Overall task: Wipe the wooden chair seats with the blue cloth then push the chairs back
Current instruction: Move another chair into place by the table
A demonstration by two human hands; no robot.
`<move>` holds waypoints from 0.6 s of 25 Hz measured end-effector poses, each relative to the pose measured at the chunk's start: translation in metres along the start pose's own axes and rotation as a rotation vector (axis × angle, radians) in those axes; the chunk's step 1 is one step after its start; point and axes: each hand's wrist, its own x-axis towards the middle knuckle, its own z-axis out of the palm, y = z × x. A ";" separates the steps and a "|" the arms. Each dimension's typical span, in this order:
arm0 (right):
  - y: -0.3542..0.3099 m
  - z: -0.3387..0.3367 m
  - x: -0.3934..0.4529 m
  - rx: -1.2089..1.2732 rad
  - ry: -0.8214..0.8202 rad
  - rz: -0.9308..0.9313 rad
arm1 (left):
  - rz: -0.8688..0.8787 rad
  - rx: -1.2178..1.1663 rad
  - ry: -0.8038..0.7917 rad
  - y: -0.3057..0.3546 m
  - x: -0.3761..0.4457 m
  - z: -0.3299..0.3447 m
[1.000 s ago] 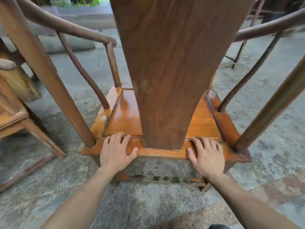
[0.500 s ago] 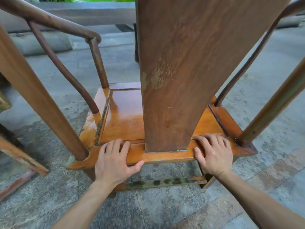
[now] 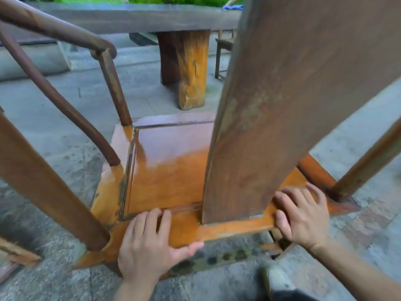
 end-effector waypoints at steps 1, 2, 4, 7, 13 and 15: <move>0.001 0.003 0.001 -0.011 0.037 -0.019 | -0.010 -0.004 0.011 0.000 0.003 0.003; 0.003 0.006 0.006 -0.020 0.048 -0.029 | -0.014 -0.005 0.022 0.000 0.007 0.009; 0.011 0.015 0.022 -0.013 0.037 -0.024 | -0.020 0.018 0.057 0.001 0.018 0.019; 0.026 0.052 0.058 0.022 0.055 -0.036 | -0.052 0.065 0.058 -0.005 0.050 0.043; 0.068 0.142 0.144 0.046 -0.033 -0.058 | -0.158 0.123 0.023 -0.014 0.123 0.102; 0.079 0.166 0.170 0.055 -0.035 -0.071 | -0.184 0.146 0.026 -0.014 0.144 0.120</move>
